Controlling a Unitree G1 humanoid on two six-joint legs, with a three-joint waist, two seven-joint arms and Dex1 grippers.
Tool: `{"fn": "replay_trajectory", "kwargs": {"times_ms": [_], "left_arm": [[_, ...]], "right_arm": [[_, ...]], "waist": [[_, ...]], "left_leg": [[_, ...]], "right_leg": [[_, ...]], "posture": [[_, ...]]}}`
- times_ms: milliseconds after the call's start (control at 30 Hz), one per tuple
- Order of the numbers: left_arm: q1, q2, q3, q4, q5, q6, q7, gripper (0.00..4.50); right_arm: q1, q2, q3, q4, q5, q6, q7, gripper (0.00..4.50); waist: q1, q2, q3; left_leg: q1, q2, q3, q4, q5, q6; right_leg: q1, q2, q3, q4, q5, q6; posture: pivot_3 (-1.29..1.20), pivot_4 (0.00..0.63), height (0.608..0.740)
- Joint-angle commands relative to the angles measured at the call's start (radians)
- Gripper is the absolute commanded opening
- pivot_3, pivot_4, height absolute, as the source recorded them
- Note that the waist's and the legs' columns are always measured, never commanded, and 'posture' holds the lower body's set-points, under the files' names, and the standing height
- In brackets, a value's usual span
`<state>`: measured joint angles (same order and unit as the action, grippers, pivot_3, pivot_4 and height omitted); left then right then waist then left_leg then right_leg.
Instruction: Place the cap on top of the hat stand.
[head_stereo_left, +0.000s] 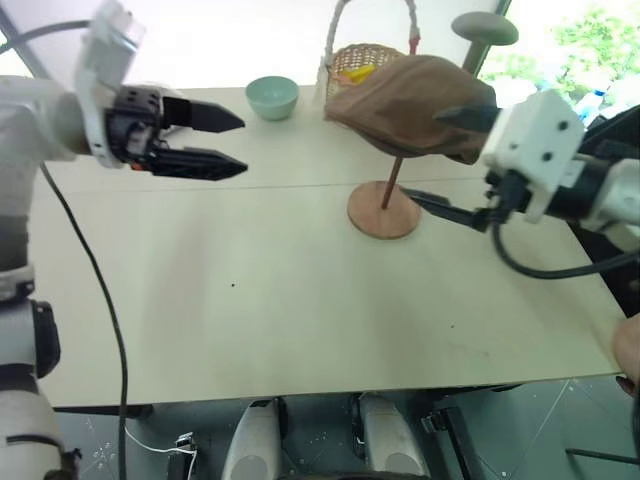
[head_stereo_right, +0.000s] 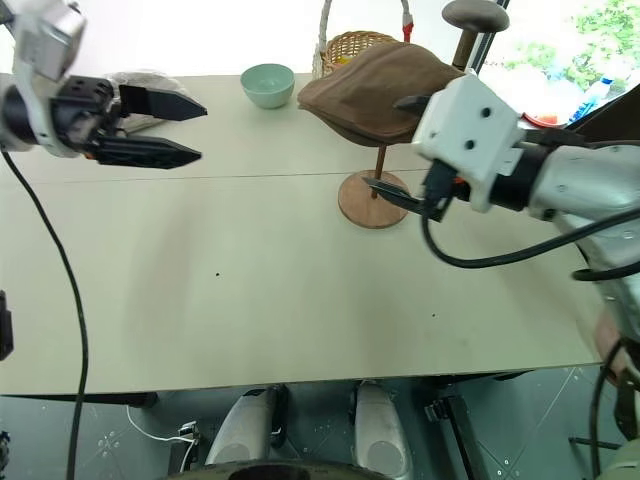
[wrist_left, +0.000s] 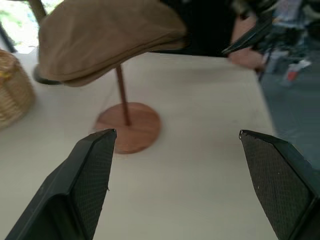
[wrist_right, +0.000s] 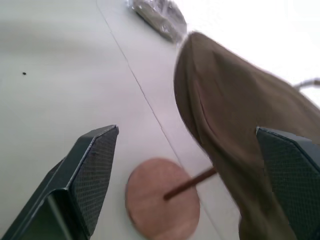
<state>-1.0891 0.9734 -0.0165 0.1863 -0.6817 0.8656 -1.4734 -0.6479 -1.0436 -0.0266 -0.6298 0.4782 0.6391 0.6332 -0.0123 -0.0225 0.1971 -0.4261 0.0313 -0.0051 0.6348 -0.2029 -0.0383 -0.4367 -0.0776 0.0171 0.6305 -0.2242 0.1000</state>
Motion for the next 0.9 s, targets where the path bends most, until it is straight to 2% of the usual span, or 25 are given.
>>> {"fn": "replay_trajectory", "kwargs": {"times_ms": [33, 200, 333, 467, 667, 700, 733, 900], "left_arm": [[-0.052, 0.004, 0.011, 0.032, -0.022, 0.057, -0.037, 4.11], [-0.082, -0.032, -0.008, 0.054, 0.015, 0.036, -0.042, 4.11], [-0.107, -0.055, -0.011, 0.077, 0.032, 0.035, -0.049, 4.11], [-0.112, -0.065, -0.009, 0.073, 0.036, 0.037, -0.056, 4.11], [-0.109, -0.068, -0.002, 0.062, 0.043, 0.029, -0.056, 4.11], [-0.109, -0.068, -0.001, 0.064, 0.047, 0.024, -0.053, 4.15], [-0.109, -0.068, -0.001, 0.066, 0.049, 0.020, -0.051, 4.15], [-0.111, -0.072, 0.005, 0.079, 0.065, 0.002, -0.035, 4.15]], "right_arm": [[-0.024, 0.041, 0.056, -0.031, -0.159, -0.107, -0.063, 4.50], [0.008, 0.083, 0.194, 0.035, -0.508, -0.348, -0.147, 4.50], [0.001, 0.161, 0.287, 0.112, -0.757, -0.454, -0.240, 4.50], [-0.016, 0.239, 0.319, 0.207, -0.908, -0.498, -0.286, 4.50], [-0.025, 0.317, 0.298, 0.308, -0.991, -0.542, -0.306, 4.50], [-0.027, 0.326, 0.293, 0.315, -0.998, -0.549, -0.307, 3.97], [-0.029, 0.333, 0.290, 0.320, -1.007, -0.557, -0.308, 3.74], [-0.017, 0.358, 0.261, 0.323, -1.013, -0.579, -0.295, 1.23]], "waist": [[0.001, 0.000, 0.000], [-0.002, 0.000, 0.000], [-0.006, 0.000, 0.000], [-0.008, 0.000, 0.000], [-0.007, -0.001, 0.000], [-0.007, 0.000, 0.000], [-0.007, 0.000, 0.000], [-0.007, 0.000, 0.000]], "left_leg": [[0.000, 0.000, 0.000, 0.000, 0.000, 0.000], [0.000, 0.000, 0.000, 0.001, 0.000, 0.000], [-0.001, 0.000, 0.000, 0.001, 0.000, 0.000], [0.000, 0.000, 0.000, 0.000, 0.000, 0.000], [-0.001, 0.000, 0.000, 0.000, 0.000, 0.000], [-0.001, 0.000, 0.000, 0.000, 0.000, 0.000], [-0.001, 0.000, 0.000, 0.000, 0.000, 0.000], [-0.001, 0.000, 0.000, 0.000, 0.000, 0.000]], "right_leg": [[0.000, 0.000, 0.000, 0.000, 0.000, 0.000], [0.000, 0.000, 0.000, 0.000, 0.000, 0.000], [0.000, 0.000, 0.000, 0.000, 0.000, 0.000], [-0.001, 0.000, 0.001, 0.001, 0.000, 0.000], [-0.001, 0.000, 0.001, 0.001, 0.000, 0.000], [-0.001, 0.000, 0.001, 0.001, 0.000, 0.000], [-0.001, 0.000, 0.001, 0.001, 0.000, 0.000], [-0.001, 0.000, 0.001, 0.001, 0.000, 0.000]], "posture": [[0.00, 0.150, 0.740], [0.00, 0.150, 0.740], [0.00, 0.150, 0.740], [0.00, 0.150, 0.740], [0.00, 0.150, 0.740], [0.00, 0.150, 0.740], [0.00, 0.150, 0.740], [0.00, 0.150, 0.740]]}}
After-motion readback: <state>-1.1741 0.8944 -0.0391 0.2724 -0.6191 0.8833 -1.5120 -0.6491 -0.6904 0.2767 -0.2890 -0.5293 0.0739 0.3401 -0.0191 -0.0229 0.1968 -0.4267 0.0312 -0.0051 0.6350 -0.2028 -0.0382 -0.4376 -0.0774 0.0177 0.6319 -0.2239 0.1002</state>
